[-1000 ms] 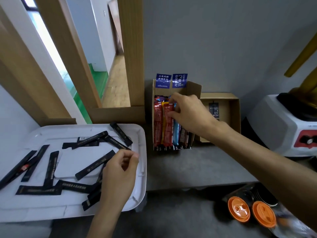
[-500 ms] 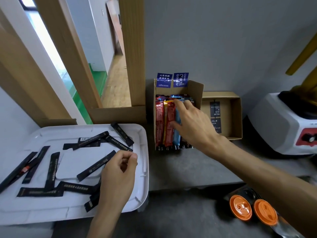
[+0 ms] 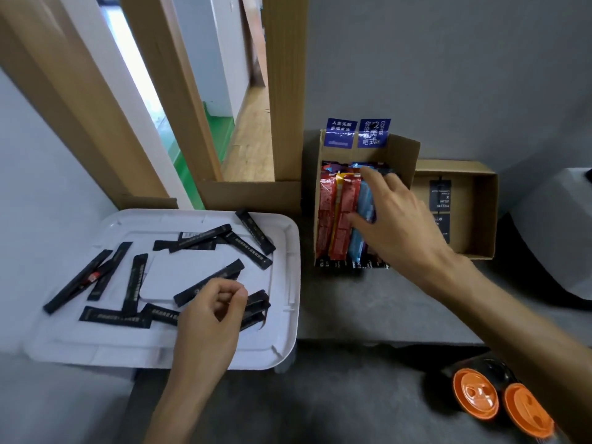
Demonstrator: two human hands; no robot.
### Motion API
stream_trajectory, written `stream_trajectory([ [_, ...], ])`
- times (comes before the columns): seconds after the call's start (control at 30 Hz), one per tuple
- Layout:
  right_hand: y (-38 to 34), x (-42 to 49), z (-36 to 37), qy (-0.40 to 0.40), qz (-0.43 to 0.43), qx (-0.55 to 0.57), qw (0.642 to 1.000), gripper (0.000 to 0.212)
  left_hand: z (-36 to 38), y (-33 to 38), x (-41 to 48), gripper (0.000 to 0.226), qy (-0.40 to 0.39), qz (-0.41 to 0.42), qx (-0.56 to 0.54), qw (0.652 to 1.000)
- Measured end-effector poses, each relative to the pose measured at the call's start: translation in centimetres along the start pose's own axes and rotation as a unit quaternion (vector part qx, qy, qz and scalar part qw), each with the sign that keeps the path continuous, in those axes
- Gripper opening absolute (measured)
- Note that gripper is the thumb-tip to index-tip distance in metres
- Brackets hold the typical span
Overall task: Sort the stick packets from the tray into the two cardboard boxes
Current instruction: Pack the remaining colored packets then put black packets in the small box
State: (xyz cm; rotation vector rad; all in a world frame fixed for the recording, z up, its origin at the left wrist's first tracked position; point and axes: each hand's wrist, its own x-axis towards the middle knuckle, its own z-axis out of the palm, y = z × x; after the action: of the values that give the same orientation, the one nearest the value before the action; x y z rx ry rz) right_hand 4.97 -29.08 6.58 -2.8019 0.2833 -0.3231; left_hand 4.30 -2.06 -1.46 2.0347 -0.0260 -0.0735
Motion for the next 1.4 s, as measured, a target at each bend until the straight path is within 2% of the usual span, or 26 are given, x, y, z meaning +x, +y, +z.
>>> stream_trajectory([
  [0.07, -0.1, -1.4, -0.2, 0.005, 0.006, 0.039, 0.999, 0.065, -1.3, -0.6, -0.6, 0.011, 0.028, 0.0, 0.028, 0.999],
  [0.17, -1.2, -4.7, 0.7, 0.013, -0.079, 0.109, 0.991, 0.042, -3.6, -1.4, -1.2, 0.01, 0.059, -0.002, 0.11, 0.992],
  [0.27, -3.4, -6.5, 4.3, -0.08, -0.192, 0.112, 0.972, 0.02, -6.6, -2.9, -1.1, 0.018, 0.053, 0.037, 0.21, 0.975],
  [0.37, -6.8, -6.6, 9.0, -0.168, -0.309, 0.092, 0.932, 0.024, -9.8, -4.9, -0.2, 0.024, 0.01, 0.086, 0.346, 0.934],
  [0.47, -9.7, -6.3, 12.4, -0.169, -0.351, 0.03, 0.92, 0.038, -11.6, -6.1, 1.2, 0.03, -0.029, 0.113, 0.417, 0.901],
  [0.57, -11.5, -5.6, 13.4, -0.177, -0.338, -0.017, 0.924, 0.031, -11.7, -6.8, 2.4, 0.033, -0.074, 0.179, 0.444, 0.875],
  [0.7, -12.3, -5.2, 14.0, -0.224, -0.333, -0.07, 0.913, 0.026, -11.1, -7.3, 3.8, 0.033, -0.112, 0.229, 0.427, 0.868],
  [0.83, -12.6, -4.6, 13.1, -0.279, -0.282, -0.056, 0.916, 0.018, -10.5, -7.7, 4.8, 0.024, -0.119, 0.257, 0.405, 0.869],
  [0.9, -12.3, -4.4, 12.7, -0.289, -0.214, 0.002, 0.933, 0.009, -10.2, -7.9, 5.3, 0.02, -0.126, 0.261, 0.403, 0.868],
  [0.93, -12.1, -4.4, 12.5, -0.279, -0.166, 0.055, 0.944, 0.002, -10.1, -8.0, 5.5, 0.018, -0.129, 0.267, 0.404, 0.865],
  [1.03, -11.5, -3.1, 12.1, -0.186, -0.03, 0.193, 0.963, 0.004, -10.0, -7.7, 5.7, 0.009, -0.117, 0.292, 0.414, 0.854],
  [1.1, -11.3, -0.6, 12.2, -0.118, 0.045, 0.226, 0.966, 0.005, -9.7, -6.9, 5.6, 0.007, -0.077, 0.28, 0.386, 0.875],
  [1.17, -11.3, 2.5, 12.8, -0.088, 0.063, 0.176, 0.978, 0.015, -8.8, -5.4, 5.5, 0.006, -0.037, 0.244, 0.353, 0.902],
  [1.27, -12.3, 5.7, 14.0, -0.152, 0.063, 0.039, 0.986, 0.049, -6.3, -3.3, 5.3, 0.012, -0.031, 0.174, 0.35, 0.92],
  [1.33, -12.9, 6.4, 14.6, -0.197, 0.04, 0.004, 0.98, 0.04, -4.7, -2.4, 4.9, 0.02, -0.035, 0.154, 0.378, 0.912],
  [1.4, -12.7, 6.7, 14.8, -0.226, 0.029, 0.012, 0.974, 0.018, -3.5, -2.2, 4.7, 0.037, -0.046, 0.167, 0.447, 0.878],
])
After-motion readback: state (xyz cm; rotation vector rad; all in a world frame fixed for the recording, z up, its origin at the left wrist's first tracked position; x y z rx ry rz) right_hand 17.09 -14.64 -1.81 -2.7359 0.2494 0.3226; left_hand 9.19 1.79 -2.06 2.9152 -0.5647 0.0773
